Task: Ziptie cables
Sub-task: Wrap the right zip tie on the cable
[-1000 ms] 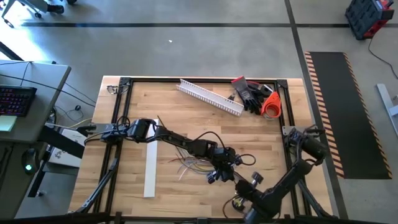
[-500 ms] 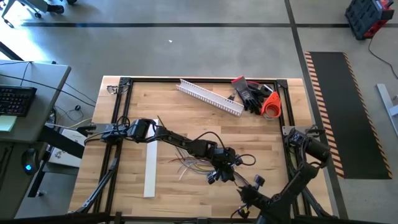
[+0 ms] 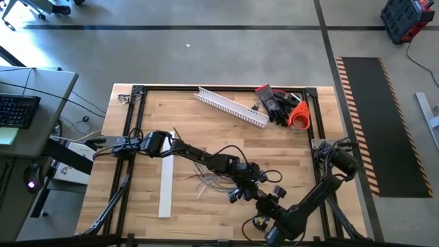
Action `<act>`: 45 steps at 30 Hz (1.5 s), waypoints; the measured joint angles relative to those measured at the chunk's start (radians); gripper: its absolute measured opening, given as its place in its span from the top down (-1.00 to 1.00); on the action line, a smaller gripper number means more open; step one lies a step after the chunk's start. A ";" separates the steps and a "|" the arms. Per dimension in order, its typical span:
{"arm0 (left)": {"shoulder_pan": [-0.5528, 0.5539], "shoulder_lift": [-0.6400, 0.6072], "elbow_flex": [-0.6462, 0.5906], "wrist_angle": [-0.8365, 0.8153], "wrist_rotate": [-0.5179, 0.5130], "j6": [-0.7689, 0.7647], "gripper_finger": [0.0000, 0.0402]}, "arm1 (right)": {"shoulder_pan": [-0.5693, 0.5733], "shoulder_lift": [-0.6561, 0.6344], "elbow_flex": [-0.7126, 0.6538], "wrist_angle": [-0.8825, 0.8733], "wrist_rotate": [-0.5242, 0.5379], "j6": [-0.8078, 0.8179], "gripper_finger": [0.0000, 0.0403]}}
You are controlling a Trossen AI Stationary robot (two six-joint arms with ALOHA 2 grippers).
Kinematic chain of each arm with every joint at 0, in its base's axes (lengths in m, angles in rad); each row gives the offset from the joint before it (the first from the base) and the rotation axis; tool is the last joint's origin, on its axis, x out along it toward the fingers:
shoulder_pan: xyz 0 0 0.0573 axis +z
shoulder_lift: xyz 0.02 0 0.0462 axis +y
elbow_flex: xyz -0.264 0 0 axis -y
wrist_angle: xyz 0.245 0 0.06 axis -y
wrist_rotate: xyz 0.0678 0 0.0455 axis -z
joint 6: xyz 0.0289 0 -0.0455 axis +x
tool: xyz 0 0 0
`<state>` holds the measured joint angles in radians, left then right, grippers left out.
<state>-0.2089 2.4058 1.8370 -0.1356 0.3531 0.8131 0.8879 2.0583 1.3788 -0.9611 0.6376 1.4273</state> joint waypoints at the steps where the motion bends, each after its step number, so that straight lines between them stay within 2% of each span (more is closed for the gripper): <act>1: 0.000 0.000 0.000 0.000 0.000 0.000 1.00 | 0.000 0.000 0.000 0.000 0.000 0.000 0.47; 10: 0.000 -0.002 0.000 -0.005 0.000 -0.015 1.00 | 0.005 0.000 0.000 0.002 0.020 0.004 0.97; 15: 0.000 -0.002 0.000 -0.008 -0.001 -0.018 0.99 | 0.017 -0.001 0.000 -0.012 0.026 0.062 1.00; 23: -0.003 -0.003 0.000 -0.023 0.017 -0.019 0.83 | 0.105 0.001 -0.004 -0.078 0.094 0.311 1.00; 28: -0.005 -0.003 0.000 -0.018 0.008 -0.018 0.95 | 0.137 0.002 -0.043 -0.076 0.097 0.398 1.00; 32: -0.005 -0.003 0.000 -0.018 0.003 -0.018 0.97 | 0.144 0.003 -0.054 -0.067 0.127 0.358 1.00; 34: -0.005 -0.003 0.000 -0.016 -0.010 -0.019 0.97 | 0.143 0.003 -0.054 -0.035 0.137 0.260 0.96; 37: -0.008 -0.003 0.000 -0.015 -0.058 -0.026 0.98 | 0.134 0.003 -0.053 0.013 0.135 0.133 0.81; 42: -0.012 -0.003 0.000 -0.016 -0.068 -0.031 0.99 | 0.080 0.003 -0.053 0.058 0.044 -0.038 0.45; 45: -0.014 -0.002 0.000 -0.016 -0.069 -0.035 0.99 | 0.045 0.003 -0.052 0.062 0.035 -0.091 0.35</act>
<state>-0.2234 2.4039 1.8370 -0.1516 0.2840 0.7780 0.9326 2.0613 1.3266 -0.8987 0.6729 1.3358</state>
